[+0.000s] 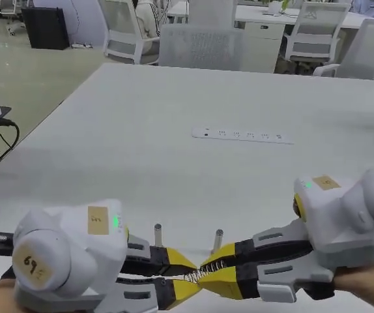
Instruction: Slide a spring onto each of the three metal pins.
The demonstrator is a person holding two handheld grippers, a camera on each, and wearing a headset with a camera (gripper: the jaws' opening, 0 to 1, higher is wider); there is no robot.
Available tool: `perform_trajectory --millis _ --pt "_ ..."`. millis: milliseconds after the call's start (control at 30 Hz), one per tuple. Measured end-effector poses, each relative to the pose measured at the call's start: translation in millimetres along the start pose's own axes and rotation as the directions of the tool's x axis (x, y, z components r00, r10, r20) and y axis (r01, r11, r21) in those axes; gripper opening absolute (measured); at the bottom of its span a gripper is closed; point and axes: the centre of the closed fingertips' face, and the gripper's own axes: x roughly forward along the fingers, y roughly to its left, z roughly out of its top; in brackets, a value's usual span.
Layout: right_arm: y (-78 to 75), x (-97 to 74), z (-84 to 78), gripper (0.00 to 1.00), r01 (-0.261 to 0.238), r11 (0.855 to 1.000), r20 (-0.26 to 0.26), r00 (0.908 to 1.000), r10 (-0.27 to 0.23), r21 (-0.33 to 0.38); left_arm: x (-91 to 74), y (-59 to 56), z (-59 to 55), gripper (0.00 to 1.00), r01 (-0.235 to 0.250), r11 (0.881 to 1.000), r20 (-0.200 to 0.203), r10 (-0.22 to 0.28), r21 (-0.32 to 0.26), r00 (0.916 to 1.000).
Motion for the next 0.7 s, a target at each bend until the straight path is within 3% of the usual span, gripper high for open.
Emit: perform_trajectory --millis 200,400,567,700 --pt "1.1 1.7 1.6 0.09 0.000 0.999 -0.074 0.9972 -0.003 -0.039 0.7 -0.5 -0.4 0.02 0.002 1.000 -0.002 -0.002 0.003 1.0000" --pt "2.5 2.9 2.2 0.09 -0.002 0.996 -0.178 0.9840 -0.014 -0.088 0.6 0.2 0.1 0.02 0.000 1.000 0.001 0.000 0.003 1.0000" --pt "1.7 3.7 -0.8 0.09 0.006 0.992 -0.272 0.9615 -0.040 -0.125 0.6 0.7 -0.5 0.02 -0.004 1.000 0.000 0.004 0.003 1.0000" --pt "0.6 4.4 -3.4 0.09 0.011 0.988 -0.353 0.9332 -0.066 -0.156 1.0 1.3 -1.3 0.02 -0.006 1.000 -0.003 0.006 0.003 1.0000"
